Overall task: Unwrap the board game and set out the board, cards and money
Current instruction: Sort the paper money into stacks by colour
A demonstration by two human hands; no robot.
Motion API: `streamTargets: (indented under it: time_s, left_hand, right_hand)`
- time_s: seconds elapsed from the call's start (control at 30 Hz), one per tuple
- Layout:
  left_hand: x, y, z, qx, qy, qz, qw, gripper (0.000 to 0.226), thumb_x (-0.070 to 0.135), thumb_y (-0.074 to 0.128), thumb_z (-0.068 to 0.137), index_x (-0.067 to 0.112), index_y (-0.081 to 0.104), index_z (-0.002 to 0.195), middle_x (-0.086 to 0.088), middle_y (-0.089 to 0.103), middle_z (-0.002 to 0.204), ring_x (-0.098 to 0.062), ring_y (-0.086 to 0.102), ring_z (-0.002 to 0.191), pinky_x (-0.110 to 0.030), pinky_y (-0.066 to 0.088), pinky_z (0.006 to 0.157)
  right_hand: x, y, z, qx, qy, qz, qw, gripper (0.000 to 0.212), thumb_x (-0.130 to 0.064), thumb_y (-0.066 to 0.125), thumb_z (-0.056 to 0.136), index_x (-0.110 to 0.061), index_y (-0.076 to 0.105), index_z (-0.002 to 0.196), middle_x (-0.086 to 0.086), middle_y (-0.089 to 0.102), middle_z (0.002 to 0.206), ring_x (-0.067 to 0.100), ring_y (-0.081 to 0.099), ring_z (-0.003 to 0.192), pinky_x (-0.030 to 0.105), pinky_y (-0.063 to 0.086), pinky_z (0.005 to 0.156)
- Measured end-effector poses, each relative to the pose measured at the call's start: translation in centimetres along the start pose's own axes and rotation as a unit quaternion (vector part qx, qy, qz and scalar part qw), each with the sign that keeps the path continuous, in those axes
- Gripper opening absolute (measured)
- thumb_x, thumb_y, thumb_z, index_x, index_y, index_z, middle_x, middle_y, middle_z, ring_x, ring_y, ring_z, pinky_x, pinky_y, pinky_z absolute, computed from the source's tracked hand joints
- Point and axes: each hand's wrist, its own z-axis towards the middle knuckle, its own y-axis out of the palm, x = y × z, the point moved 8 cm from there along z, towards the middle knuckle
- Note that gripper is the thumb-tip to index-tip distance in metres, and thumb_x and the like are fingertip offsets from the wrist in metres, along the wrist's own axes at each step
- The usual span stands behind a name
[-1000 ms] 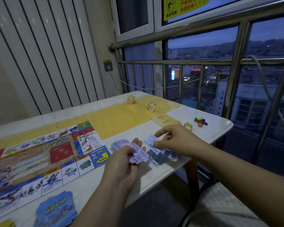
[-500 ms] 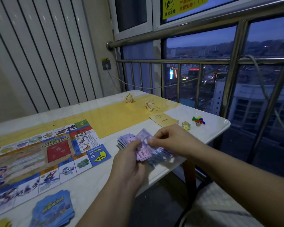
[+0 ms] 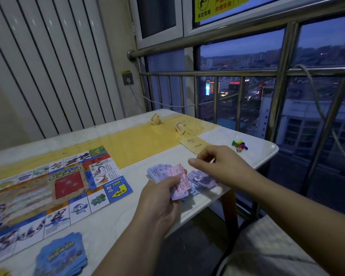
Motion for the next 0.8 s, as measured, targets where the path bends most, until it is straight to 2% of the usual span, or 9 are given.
streamTargets:
  time_s: [0.1,0.17,0.27,0.37,0.47,0.57,0.63,0.7,0.8]
  left_hand:
    - [-0.2,0.7,-0.4,-0.011,0.007,0.008,1.0,0.019,-0.015,0.047,0.087,-0.005,0.058,0.099,-0.017,0.071,0.07,-0.02,0.069,0.055,-0.024,0.052,0.043]
    - [-0.2,0.5,-0.3,0.002,0.008,0.009,1.0,0.019,-0.015,0.049,0.086,-0.006,0.057,0.102,-0.02,0.069,0.078,-0.022,0.069,0.058,-0.026,0.054,0.045]
    - [-0.2,0.5,-0.2,0.008,-0.011,0.004,1.0,0.015,-0.01,0.053,0.086,-0.005,0.057,0.099,-0.021,0.07,0.076,-0.025,0.07,0.06,-0.029,0.056,0.047]
    - [-0.3,0.8,0.0,0.022,-0.043,-0.014,0.999,0.006,-0.003,0.051,0.092,-0.005,0.057,0.091,-0.019,0.067,0.079,-0.025,0.066,0.071,-0.035,0.054,0.058]
    - [-0.2,0.7,-0.2,0.025,-0.076,-0.039,0.996,0.01,0.0,0.045,0.095,-0.004,0.054,0.094,-0.019,0.062,0.091,-0.025,0.059,0.084,-0.04,0.047,0.063]
    - [-0.4,0.7,-0.4,0.007,-0.101,-0.044,0.994,0.021,-0.005,0.037,0.094,-0.007,0.048,0.111,-0.024,0.059,0.102,-0.029,0.058,0.091,-0.042,0.047,0.064]
    - [-0.8,0.7,-0.3,0.0,-0.102,-0.047,0.994,0.034,-0.009,0.032,0.094,-0.003,0.04,0.127,-0.027,0.058,0.103,-0.03,0.059,0.09,-0.044,0.047,0.065]
    - [-1.1,0.4,0.1,0.004,-0.092,-0.037,0.995,0.042,-0.011,0.032,0.094,-0.003,0.033,0.136,-0.028,0.059,0.101,-0.03,0.062,0.088,-0.042,0.05,0.063]
    - [-1.0,0.2,0.5,0.0,-0.065,-0.008,0.998,0.032,-0.012,0.038,0.093,-0.004,0.044,0.124,-0.026,0.063,0.099,-0.03,0.064,0.081,-0.035,0.057,0.049]
  right_hand:
    - [-1.1,2.2,-0.8,-0.091,0.001,0.073,0.993,0.032,-0.044,0.072,0.077,-0.013,0.07,0.075,0.006,0.07,0.075,0.01,0.057,0.064,0.026,0.047,0.062]
    - [-1.1,2.4,-1.0,-0.108,0.014,0.107,0.988,0.026,-0.038,0.075,0.076,-0.012,0.071,0.075,0.01,0.071,0.078,0.015,0.058,0.067,0.033,0.047,0.066]
    - [-0.8,2.3,-1.0,-0.129,0.036,0.121,0.984,0.018,-0.032,0.074,0.079,-0.014,0.072,0.076,0.008,0.07,0.076,0.016,0.056,0.067,0.031,0.046,0.063]
    - [0.8,0.0,0.3,-0.069,0.064,0.122,0.988,0.01,-0.028,0.069,0.084,-0.018,0.069,0.08,0.001,0.066,0.075,0.014,0.055,0.069,0.026,0.043,0.062]
    - [2.9,-3.4,1.8,0.018,0.059,0.013,0.998,0.016,-0.028,0.067,0.086,-0.015,0.071,0.095,0.004,0.069,0.084,0.019,0.062,0.078,0.029,0.044,0.065]
    - [4.9,-3.2,2.4,-0.022,0.072,-0.057,0.995,0.025,-0.029,0.068,0.086,-0.013,0.071,0.104,0.003,0.07,0.094,0.017,0.064,0.085,0.028,0.048,0.072]
    - [6.2,-2.2,2.4,-0.067,0.088,-0.112,0.988,0.032,-0.034,0.068,0.085,-0.017,0.068,0.112,0.003,0.067,0.112,0.015,0.062,0.101,0.029,0.049,0.084]
    - [6.4,-2.4,2.4,-0.036,0.08,-0.161,0.983,0.038,-0.042,0.065,0.085,-0.023,0.065,0.118,-0.001,0.064,0.119,0.015,0.057,0.11,0.037,0.045,0.095]
    - [3.7,-3.1,1.7,0.046,0.021,-0.113,0.992,0.032,-0.043,0.06,0.088,-0.025,0.066,0.113,-0.008,0.064,0.097,0.007,0.057,0.088,0.024,0.044,0.075]
